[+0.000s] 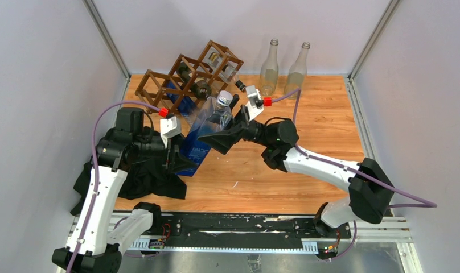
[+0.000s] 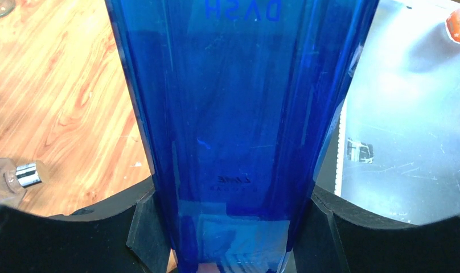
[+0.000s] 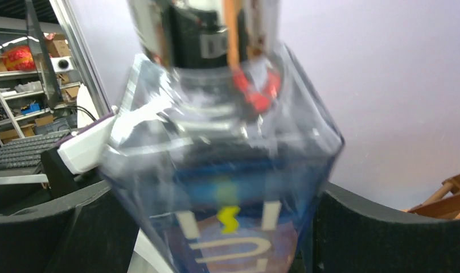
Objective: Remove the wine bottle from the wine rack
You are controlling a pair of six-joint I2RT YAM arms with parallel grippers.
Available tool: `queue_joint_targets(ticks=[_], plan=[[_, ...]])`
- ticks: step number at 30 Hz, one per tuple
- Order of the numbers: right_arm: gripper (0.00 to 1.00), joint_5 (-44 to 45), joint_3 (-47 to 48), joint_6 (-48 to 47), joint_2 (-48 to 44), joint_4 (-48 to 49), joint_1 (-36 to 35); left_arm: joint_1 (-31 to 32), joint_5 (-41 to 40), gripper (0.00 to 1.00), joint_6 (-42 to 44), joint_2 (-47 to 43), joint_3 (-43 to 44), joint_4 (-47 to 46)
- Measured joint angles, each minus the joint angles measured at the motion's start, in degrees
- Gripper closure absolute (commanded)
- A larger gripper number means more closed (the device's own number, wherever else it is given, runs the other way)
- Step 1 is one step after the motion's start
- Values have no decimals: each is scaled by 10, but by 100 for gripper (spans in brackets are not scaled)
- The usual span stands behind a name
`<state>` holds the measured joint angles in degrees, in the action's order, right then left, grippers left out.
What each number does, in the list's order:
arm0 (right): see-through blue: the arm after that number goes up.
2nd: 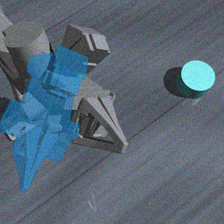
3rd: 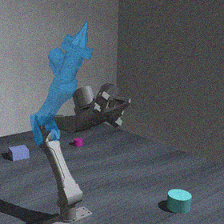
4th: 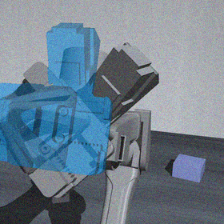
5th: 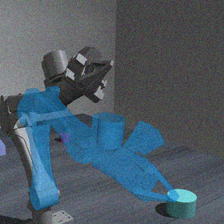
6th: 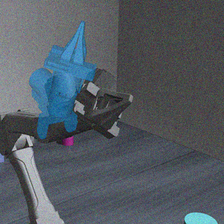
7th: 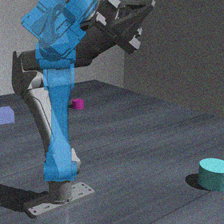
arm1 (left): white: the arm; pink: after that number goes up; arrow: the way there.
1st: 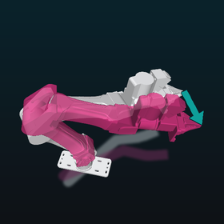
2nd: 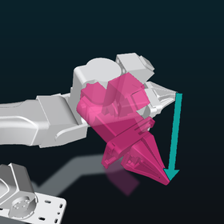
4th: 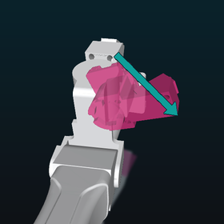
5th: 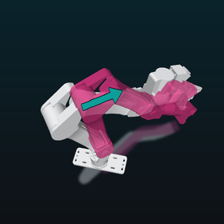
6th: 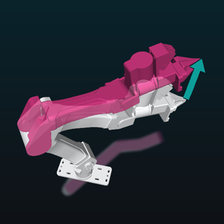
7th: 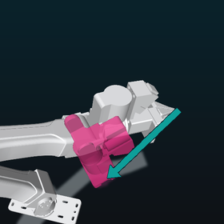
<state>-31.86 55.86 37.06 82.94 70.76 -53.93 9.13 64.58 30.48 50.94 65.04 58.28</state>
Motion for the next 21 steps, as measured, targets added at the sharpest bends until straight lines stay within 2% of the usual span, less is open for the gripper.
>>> queue_joint_targets(ticks=[2, 9, 10, 11, 12, 14, 15, 16, 17, 21], plan=[[8, 0, 4, 8, -12, -1, 6, 0, -2, 100, 2, 0, 0, 2], [25, -10, 21, 9, -26, -34, 6, 0, 1, 99, 10, -8, 0, 3], [27, -13, 25, 8, -26, -41, 7, 0, 2, 94, 11, -8, 0, 3], [34, -16, 29, 8, -26, -47, 7, 0, 2, 84, 11, -9, 0, 4], [43, -19, 34, 8, -26, -57, 7, 0, 2, 66, 13, -10, 0, 5], [69, -35, 48, -3, -23, -76, 12, 0, 11, 14, 8, -10, 0, 12], [84, -45, 55, -6, -23, -92, 15, 0, 11, 2, 5, -10, 0, 14], [96, -51, 62, -9, -22, -103, 17, 0, 8, 0, 4, -10, 1, 13], [100, -65, 73, -12, -21, -132, 22, 0, 5, 0, 2, -8, 8, 8], [100, -90, 104, -45, -21, -276, 49, 0, -29, 0, -10, 13, 55, -10]])
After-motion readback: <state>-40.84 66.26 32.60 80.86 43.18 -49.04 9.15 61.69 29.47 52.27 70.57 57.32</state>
